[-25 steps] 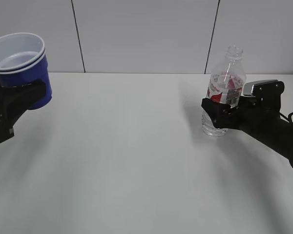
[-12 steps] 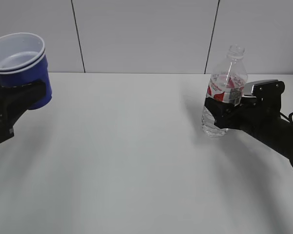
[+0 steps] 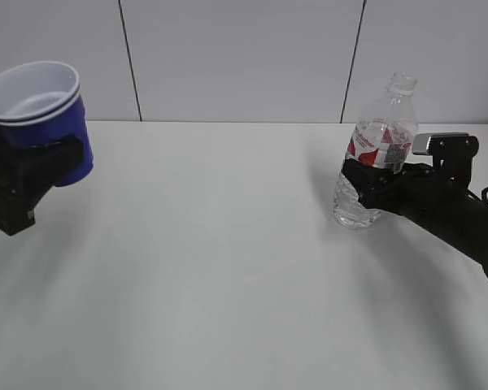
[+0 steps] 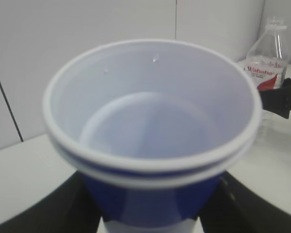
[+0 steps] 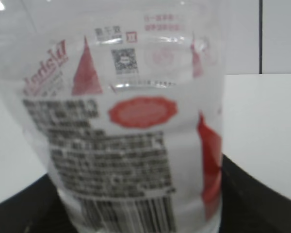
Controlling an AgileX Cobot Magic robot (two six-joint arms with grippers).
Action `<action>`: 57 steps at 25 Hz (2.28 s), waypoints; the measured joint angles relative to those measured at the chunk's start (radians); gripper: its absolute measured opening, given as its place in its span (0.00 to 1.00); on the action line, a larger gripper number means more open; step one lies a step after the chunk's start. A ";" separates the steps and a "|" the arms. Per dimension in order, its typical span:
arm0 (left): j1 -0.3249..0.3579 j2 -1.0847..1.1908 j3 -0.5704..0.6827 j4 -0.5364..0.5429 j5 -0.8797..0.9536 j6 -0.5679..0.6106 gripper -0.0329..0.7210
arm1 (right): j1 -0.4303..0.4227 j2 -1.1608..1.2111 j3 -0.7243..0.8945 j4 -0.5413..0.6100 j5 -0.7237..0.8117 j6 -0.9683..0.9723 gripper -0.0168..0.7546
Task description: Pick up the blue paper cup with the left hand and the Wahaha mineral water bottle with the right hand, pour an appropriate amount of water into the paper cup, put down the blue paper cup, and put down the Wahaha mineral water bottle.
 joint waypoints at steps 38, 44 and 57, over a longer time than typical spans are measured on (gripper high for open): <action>-0.120 0.792 -0.593 0.425 -0.306 -0.143 0.61 | 0.000 -0.281 -0.272 -0.248 0.386 -0.353 0.65; -0.120 0.854 -0.635 0.425 -0.347 -0.210 0.61 | 0.000 -0.281 -0.272 -0.302 0.386 -0.489 0.65; -0.176 0.860 -0.641 0.532 -0.380 -0.247 0.61 | 0.035 -0.281 -0.272 -0.352 0.387 -0.667 0.65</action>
